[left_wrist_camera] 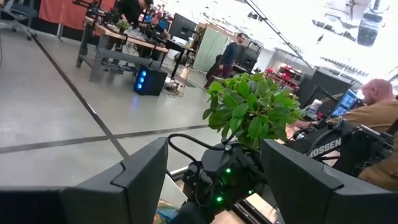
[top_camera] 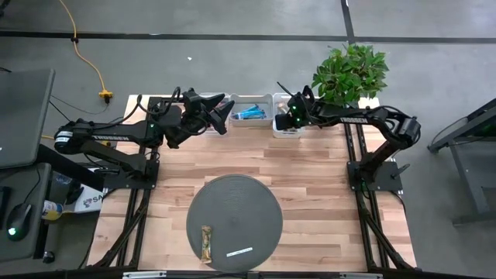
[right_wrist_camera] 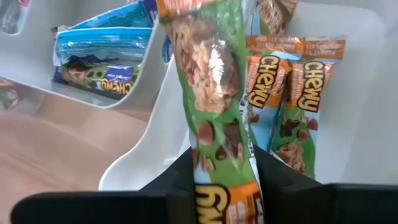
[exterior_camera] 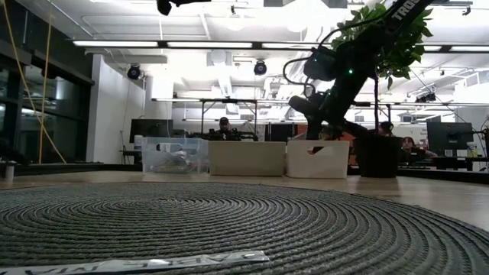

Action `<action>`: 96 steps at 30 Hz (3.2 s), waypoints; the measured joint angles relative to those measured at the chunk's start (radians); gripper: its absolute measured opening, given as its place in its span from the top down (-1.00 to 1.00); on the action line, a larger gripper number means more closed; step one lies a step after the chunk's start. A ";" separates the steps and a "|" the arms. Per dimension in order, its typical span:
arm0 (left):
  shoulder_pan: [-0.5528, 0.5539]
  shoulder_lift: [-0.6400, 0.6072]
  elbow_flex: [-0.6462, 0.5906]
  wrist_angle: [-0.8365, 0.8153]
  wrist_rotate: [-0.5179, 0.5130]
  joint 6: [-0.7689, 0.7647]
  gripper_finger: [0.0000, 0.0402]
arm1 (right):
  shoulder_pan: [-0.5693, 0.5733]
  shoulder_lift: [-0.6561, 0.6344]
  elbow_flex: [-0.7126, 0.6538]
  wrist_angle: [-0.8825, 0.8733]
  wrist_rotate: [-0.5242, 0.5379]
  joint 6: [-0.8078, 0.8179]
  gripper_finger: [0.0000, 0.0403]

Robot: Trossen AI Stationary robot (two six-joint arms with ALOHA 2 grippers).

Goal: Pick and place Granola Bars by type
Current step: Put the left orange granola bar into the white bin, then put the orange granola bar into the white bin

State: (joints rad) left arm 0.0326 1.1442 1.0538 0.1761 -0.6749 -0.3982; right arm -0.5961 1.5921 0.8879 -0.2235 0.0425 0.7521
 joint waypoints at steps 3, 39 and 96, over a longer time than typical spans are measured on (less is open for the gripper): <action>0.000 0.000 0.000 0.000 0.003 0.000 -0.26 | 0.000 0.000 0.000 -0.004 -0.009 0.000 0.55; 0.000 -0.004 0.000 -0.024 0.031 0.009 -0.26 | -0.001 -0.122 0.000 0.140 -0.136 -0.247 0.06; -0.186 -0.262 0.000 -0.920 0.116 -0.305 -0.26 | 0.460 -1.116 -0.531 0.385 -0.138 -0.419 0.06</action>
State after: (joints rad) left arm -0.1538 0.8818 1.0534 -0.7442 -0.5591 -0.7027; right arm -0.1364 0.4756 0.3573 0.1614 -0.0952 0.3334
